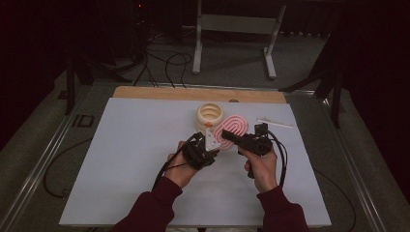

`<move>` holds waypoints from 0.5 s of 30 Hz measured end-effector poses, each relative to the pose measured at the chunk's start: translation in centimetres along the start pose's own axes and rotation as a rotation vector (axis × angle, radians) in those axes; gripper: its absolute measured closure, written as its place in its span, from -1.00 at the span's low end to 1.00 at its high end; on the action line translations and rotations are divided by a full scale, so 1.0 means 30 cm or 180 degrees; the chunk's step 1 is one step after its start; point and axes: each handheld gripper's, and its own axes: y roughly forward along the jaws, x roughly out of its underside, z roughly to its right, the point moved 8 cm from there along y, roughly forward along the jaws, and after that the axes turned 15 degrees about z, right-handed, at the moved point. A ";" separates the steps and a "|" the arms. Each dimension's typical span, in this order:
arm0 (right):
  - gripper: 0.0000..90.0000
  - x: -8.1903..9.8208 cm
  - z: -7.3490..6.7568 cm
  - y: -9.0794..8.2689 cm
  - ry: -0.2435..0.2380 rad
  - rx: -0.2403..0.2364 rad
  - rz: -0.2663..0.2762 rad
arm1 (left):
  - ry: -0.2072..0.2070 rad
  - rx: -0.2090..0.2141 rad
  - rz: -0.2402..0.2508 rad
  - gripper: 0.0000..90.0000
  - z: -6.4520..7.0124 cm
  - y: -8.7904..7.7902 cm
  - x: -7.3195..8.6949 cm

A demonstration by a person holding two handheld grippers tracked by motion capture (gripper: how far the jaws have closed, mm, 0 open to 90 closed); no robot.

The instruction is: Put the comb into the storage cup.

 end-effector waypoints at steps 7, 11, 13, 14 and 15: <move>0.38 0.000 -0.019 0.001 0.0013 -0.0113 -0.0081 | 0.0019 -0.0022 0.0006 0.54 0.000 0.006 0.003; 0.41 -0.002 -0.043 0.003 -0.0105 -0.0144 -0.0087 | -0.0033 0.0032 0.0019 0.53 -0.006 0.007 0.005; 0.41 -0.003 -0.046 0.005 -0.0102 -0.0152 -0.0076 | -0.0047 0.0054 0.0024 0.53 -0.008 0.006 0.006; 0.41 -0.002 -0.046 0.006 -0.0100 -0.0158 -0.0072 | -0.0046 0.0055 0.0028 0.53 -0.009 0.006 0.006; 0.41 -0.003 -0.048 0.007 -0.0097 -0.0161 -0.0070 | -0.0048 0.0062 0.0029 0.52 -0.009 0.006 0.007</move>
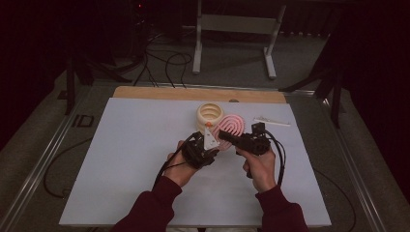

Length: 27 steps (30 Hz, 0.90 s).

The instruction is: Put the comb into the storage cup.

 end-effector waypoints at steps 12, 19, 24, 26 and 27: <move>0.42 -0.014 -0.007 -0.002 -0.0049 -0.0034 0.0054 | -0.0257 0.0081 0.0082 -0.03 -0.012 -0.005 0.008; 0.42 -0.021 -0.008 -0.002 -0.0053 -0.0027 0.0072 | -0.0319 0.0076 0.0179 -0.28 -0.019 -0.023 0.006; 0.42 -0.023 -0.008 0.001 -0.0077 -0.0037 0.0073 | -0.0326 0.0048 0.0273 -0.45 -0.023 -0.043 0.006; 0.42 -0.024 -0.007 0.004 -0.0070 -0.0027 0.0077 | -0.0341 0.0051 0.0287 -0.47 -0.026 -0.051 0.008; 0.42 -0.025 -0.007 0.005 -0.0073 -0.0018 0.0073 | -0.0346 0.0046 0.0301 -0.49 -0.028 -0.055 0.009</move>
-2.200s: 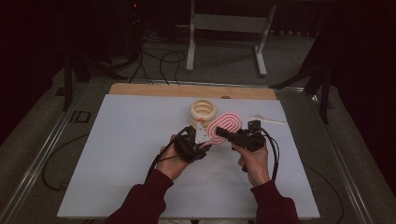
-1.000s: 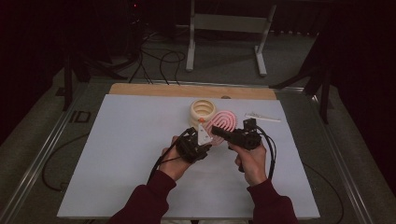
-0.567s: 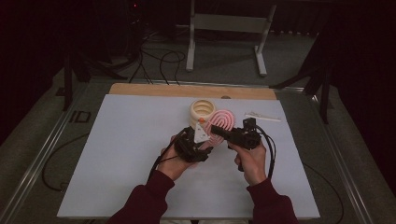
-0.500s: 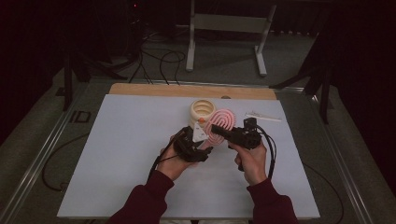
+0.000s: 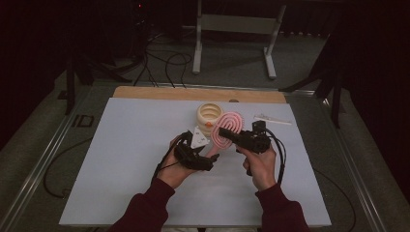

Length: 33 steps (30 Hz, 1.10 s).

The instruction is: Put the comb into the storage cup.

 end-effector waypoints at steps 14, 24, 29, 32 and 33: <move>0.42 -0.008 0.010 0.003 -0.0006 0.0024 0.0001 | -0.0243 -0.0107 0.0175 -0.59 -0.059 -0.062 0.011; 0.42 -0.025 0.017 0.001 -0.0036 0.0044 0.0019 | -0.0454 -0.0276 0.0324 -0.66 -0.134 -0.151 0.039; 0.42 -0.031 0.018 0.002 -0.0035 0.0055 0.0015 | -0.0448 -0.0399 0.0362 -0.69 -0.163 -0.195 0.053; 0.42 -0.035 0.020 0.002 -0.0055 0.0067 0.0024 | -0.0419 -0.0472 0.0356 -0.76 -0.178 -0.220 0.065; 0.42 -0.036 0.021 0.002 -0.0056 0.0070 0.0019 | -0.0416 -0.0479 0.0360 -0.79 -0.183 -0.228 0.070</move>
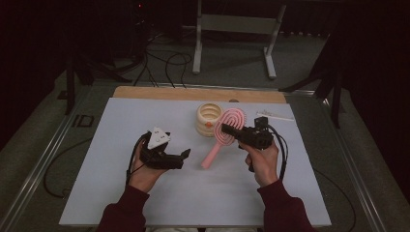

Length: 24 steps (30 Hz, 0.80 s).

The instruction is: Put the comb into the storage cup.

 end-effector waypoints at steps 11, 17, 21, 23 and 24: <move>0.42 -0.017 0.004 0.000 -0.0037 0.0015 0.0008 | -0.0024 -0.0084 0.0001 -1.00 -0.048 -0.042 0.049; 0.42 -0.035 0.014 0.000 -0.0048 0.0042 0.0028 | -0.0049 -0.0242 0.0100 -1.00 -0.101 -0.095 0.095; 0.42 -0.041 0.017 -0.001 -0.0057 0.0050 0.0040 | -0.0042 -0.0290 0.0138 -1.00 -0.117 -0.120 0.116; 0.42 -0.046 0.021 -0.001 -0.0063 0.0064 0.0042 | -0.0059 -0.0320 0.0186 -1.00 -0.132 -0.144 0.138; 0.42 -0.048 0.023 -0.001 -0.0077 0.0061 0.0045 | -0.0059 -0.0320 0.0186 -1.00 -0.132 -0.144 0.138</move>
